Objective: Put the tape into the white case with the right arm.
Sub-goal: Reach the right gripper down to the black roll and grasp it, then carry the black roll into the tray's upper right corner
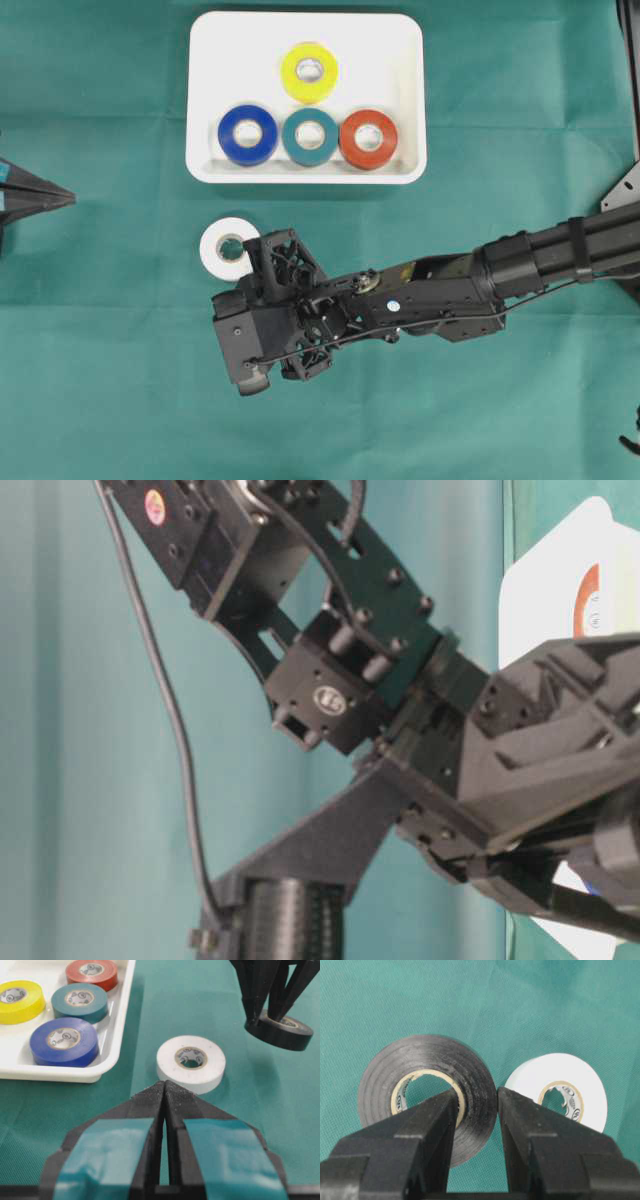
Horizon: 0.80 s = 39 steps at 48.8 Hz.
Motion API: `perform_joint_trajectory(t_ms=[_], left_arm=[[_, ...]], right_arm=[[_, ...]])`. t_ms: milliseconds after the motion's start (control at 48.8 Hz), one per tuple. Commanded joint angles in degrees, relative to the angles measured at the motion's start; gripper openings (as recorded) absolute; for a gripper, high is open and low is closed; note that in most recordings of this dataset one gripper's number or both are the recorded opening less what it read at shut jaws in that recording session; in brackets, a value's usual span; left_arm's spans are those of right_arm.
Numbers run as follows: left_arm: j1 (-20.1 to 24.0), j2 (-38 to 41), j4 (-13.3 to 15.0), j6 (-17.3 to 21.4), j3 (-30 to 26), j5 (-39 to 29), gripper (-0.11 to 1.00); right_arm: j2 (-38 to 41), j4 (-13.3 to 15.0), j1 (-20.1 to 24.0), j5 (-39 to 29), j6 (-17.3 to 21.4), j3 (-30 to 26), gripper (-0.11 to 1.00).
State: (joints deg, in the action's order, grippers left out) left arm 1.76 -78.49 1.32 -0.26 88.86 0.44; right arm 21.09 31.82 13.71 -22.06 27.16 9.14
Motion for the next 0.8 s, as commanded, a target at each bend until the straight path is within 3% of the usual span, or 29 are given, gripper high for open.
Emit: perform_joint_trajectory(t_ms=[0,390,779], left_arm=[[0.2,0.4,0.0,0.0,-0.8,0.5,0.0],[0.2,0.4,0.1,0.0,-0.8,0.5,0.0],[0.2,0.4,0.0,0.0,-0.8,0.6,0.0]], right_arm=[[-2.5,-0.1,0.3,0.2,0.2,-0.6,0.0],[-2.7,-0.1,-2.2,0.0,0.3,-0.9,0.0],[-5.9,0.0,-11.0,-0.5,0.3,-1.1,0.0]])
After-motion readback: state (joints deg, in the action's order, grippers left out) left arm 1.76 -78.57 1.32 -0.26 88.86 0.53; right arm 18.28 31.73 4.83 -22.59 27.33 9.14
